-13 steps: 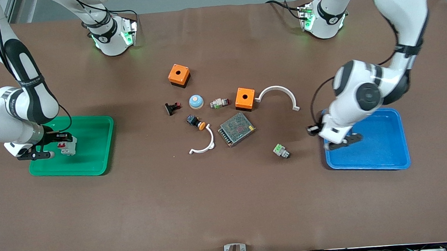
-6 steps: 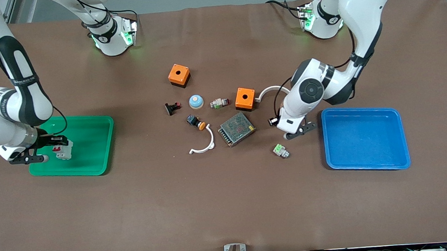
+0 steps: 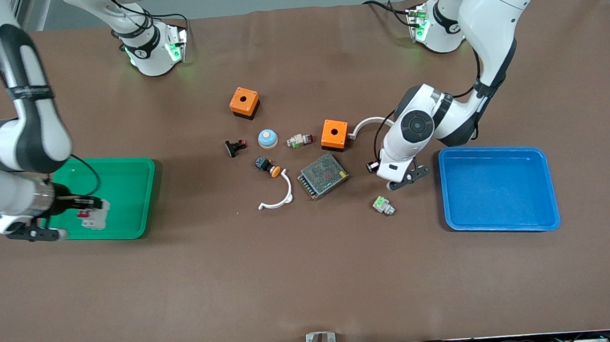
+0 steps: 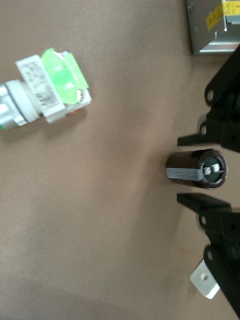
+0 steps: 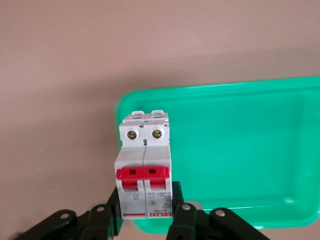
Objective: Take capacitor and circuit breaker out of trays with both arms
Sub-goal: 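Set the capacitor beside the white clip while the right gripper lifts the breaker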
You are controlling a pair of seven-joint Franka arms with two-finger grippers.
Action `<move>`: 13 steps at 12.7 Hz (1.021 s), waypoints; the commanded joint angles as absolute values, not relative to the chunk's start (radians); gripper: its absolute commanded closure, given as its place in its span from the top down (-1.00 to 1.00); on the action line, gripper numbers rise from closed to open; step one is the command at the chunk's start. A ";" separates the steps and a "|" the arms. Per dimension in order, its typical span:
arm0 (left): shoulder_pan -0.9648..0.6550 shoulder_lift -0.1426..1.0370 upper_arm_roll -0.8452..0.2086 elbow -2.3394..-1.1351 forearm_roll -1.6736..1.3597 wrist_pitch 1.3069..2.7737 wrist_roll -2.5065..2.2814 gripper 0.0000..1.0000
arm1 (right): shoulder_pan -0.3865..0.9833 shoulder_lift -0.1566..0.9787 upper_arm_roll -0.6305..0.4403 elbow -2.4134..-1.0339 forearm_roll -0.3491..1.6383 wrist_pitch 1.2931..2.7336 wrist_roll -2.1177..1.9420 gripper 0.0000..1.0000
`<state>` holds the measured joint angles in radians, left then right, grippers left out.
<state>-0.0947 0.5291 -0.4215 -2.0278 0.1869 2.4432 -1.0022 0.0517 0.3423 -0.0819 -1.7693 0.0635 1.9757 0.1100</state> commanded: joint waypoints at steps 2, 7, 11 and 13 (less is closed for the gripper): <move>-0.072 0.471 -0.422 -1.935 0.215 2.349 -1.023 1.00 | 0.234 0.345 -0.091 -1.759 0.113 1.985 0.313 -0.80; -0.015 0.431 -0.420 -1.608 0.218 1.990 -0.973 1.00 | 0.418 0.451 -0.091 -1.759 0.219 2.132 0.420 -0.82; 0.116 0.365 -0.423 -1.497 0.218 1.867 -0.703 1.00 | 0.506 0.540 -0.092 -1.759 0.216 2.232 0.495 -0.82; 0.175 0.298 -0.423 -1.488 0.215 1.795 -0.567 1.00 | 0.515 0.561 -0.092 -1.759 0.218 2.266 0.499 -0.82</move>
